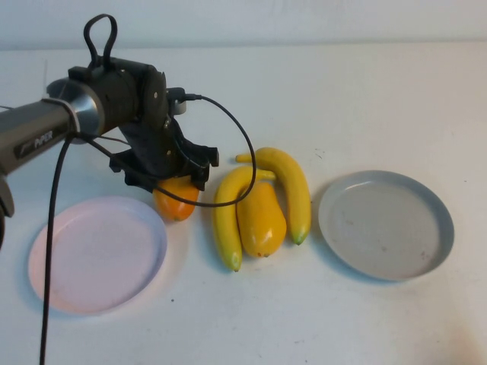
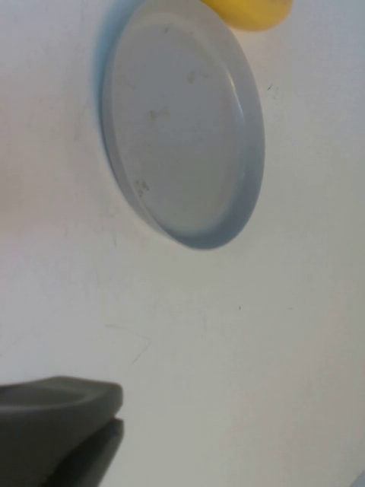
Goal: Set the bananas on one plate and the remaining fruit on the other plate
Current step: Put one type of fruit in the left plate
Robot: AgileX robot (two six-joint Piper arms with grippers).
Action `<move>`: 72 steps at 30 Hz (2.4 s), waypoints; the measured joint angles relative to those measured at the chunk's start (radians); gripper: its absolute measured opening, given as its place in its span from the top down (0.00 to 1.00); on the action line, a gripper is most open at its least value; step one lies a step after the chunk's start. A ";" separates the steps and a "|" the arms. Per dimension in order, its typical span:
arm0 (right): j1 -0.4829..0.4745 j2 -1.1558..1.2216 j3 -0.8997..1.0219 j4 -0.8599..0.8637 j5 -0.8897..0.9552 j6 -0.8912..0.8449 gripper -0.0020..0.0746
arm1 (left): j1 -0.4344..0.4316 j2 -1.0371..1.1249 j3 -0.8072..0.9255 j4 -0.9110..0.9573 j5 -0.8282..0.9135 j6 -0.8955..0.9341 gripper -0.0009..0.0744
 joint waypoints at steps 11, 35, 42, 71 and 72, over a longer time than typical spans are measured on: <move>0.000 0.000 0.000 0.000 0.000 0.000 1.00 | -0.013 -0.094 0.000 0.014 0.042 0.122 0.24; 0.000 0.000 0.000 0.000 0.000 0.000 1.00 | 0.202 -0.476 0.502 0.130 0.126 0.178 0.24; 0.000 0.000 0.000 0.000 0.000 0.000 1.00 | 0.209 -0.414 0.505 0.132 0.039 0.217 0.24; 0.000 0.000 0.000 0.000 0.000 0.000 1.00 | -0.047 -0.450 0.382 0.046 -0.040 0.129 0.10; 0.000 0.000 0.000 0.000 0.000 0.000 1.00 | -0.085 -0.433 0.348 0.038 -0.041 0.120 0.10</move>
